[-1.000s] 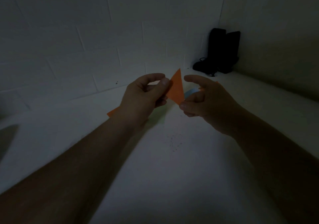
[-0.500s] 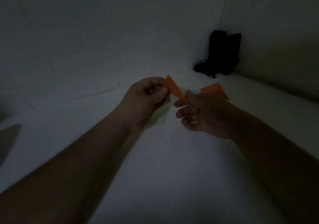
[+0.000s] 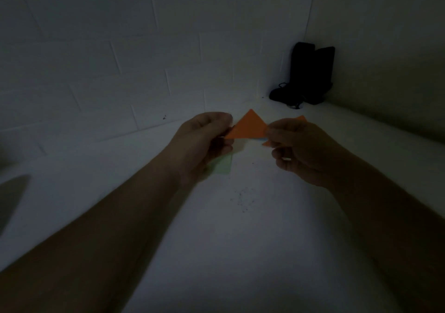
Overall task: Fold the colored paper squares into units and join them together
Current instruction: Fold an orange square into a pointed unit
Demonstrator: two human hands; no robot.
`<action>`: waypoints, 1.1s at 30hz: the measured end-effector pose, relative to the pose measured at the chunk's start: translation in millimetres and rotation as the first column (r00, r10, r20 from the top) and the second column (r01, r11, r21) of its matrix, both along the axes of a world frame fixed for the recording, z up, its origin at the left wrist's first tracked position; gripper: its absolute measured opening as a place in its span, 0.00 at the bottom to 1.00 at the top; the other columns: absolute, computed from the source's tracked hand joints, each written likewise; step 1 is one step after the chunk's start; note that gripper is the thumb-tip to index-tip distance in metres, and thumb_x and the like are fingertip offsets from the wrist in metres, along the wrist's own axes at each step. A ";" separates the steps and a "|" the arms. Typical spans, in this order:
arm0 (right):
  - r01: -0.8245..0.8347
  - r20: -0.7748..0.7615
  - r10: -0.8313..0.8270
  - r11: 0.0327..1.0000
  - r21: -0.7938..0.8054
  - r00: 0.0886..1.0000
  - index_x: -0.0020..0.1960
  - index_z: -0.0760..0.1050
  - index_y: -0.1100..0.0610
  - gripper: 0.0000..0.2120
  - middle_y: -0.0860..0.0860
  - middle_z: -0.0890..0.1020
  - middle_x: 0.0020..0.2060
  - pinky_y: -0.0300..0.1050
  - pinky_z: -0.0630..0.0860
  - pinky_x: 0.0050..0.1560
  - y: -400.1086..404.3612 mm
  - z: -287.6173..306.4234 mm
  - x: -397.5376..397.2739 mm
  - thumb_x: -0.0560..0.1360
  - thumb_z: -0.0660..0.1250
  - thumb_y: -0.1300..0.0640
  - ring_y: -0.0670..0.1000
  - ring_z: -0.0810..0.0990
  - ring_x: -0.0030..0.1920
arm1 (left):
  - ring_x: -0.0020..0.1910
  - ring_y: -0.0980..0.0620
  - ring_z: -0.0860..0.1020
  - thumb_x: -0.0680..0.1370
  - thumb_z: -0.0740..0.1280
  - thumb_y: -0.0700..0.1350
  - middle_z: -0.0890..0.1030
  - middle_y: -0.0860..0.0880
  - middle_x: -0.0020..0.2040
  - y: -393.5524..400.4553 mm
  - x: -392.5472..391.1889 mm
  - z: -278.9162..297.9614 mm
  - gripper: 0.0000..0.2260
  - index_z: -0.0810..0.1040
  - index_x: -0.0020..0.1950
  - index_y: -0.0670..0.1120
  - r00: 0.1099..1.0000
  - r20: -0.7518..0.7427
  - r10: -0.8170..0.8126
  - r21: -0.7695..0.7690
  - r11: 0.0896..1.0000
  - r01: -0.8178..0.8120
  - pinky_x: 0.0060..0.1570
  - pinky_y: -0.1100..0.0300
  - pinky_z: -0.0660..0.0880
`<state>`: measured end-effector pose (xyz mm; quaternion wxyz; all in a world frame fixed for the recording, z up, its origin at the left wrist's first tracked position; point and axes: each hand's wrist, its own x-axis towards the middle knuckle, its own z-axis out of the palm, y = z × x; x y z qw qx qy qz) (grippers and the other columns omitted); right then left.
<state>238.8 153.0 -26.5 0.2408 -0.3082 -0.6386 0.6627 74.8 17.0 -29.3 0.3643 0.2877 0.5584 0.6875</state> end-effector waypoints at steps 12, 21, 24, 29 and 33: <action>0.015 0.118 -0.051 0.958 0.285 0.992 0.46 0.83 0.54 0.05 0.51 0.84 0.35 0.40 0.78 0.34 2.5 0.7 3.2 0.75 0.73 0.63 0.46 0.81 0.34 | 0.37 0.55 0.82 0.76 0.75 0.36 0.87 0.47 0.42 -1.8 -6.7 -15.6 0.08 0.83 0.49 0.49 0.834 -0.536 0.127 0.030 0.991 -0.132 0.41 0.62 0.80; 0.017 0.130 -0.078 0.909 0.416 0.988 0.44 0.82 0.52 0.05 0.46 0.82 0.29 0.39 0.78 0.34 7.5 -6.0 7.1 0.75 0.74 0.61 0.43 0.79 0.29 | 0.44 0.49 0.85 0.76 0.72 0.30 0.86 0.46 0.50 -0.6 -6.1 -15.4 0.18 0.82 0.59 0.49 0.884 -0.466 0.035 -0.038 0.998 -0.059 0.50 0.57 0.83; -0.017 0.142 -0.056 0.885 0.466 0.988 0.47 0.82 0.53 0.04 0.46 0.83 0.32 0.39 0.77 0.34 7.6 -7.1 7.9 0.75 0.74 0.61 0.44 0.78 0.30 | 0.43 0.47 0.84 0.75 0.74 0.29 0.82 0.45 0.49 -1.1 -8.3 -14.8 0.19 0.82 0.59 0.49 0.884 -0.462 0.074 -0.010 0.996 -0.089 0.50 0.55 0.84; -0.037 0.174 -0.056 0.873 0.486 0.983 0.46 0.82 0.51 0.07 0.53 0.84 0.36 0.38 0.79 0.36 10.7 -5.8 10.7 0.75 0.73 0.64 0.46 0.79 0.33 | 0.39 0.50 0.84 0.74 0.75 0.32 0.77 0.45 0.48 -2.8 -17.0 -12.8 0.19 0.83 0.60 0.50 0.870 -0.478 0.120 0.012 0.991 -0.130 0.52 0.52 0.84; -0.026 0.190 -0.053 0.921 0.389 0.980 0.47 0.81 0.51 0.04 0.53 0.83 0.40 0.37 0.80 0.35 10.4 -4.5 8.0 0.79 0.69 0.59 0.48 0.80 0.36 | 0.39 0.50 0.84 0.75 0.74 0.31 0.77 0.44 0.48 -5.0 -17.3 -13.0 0.19 0.82 0.62 0.50 0.865 -0.490 0.110 0.006 0.992 -0.122 0.52 0.55 0.84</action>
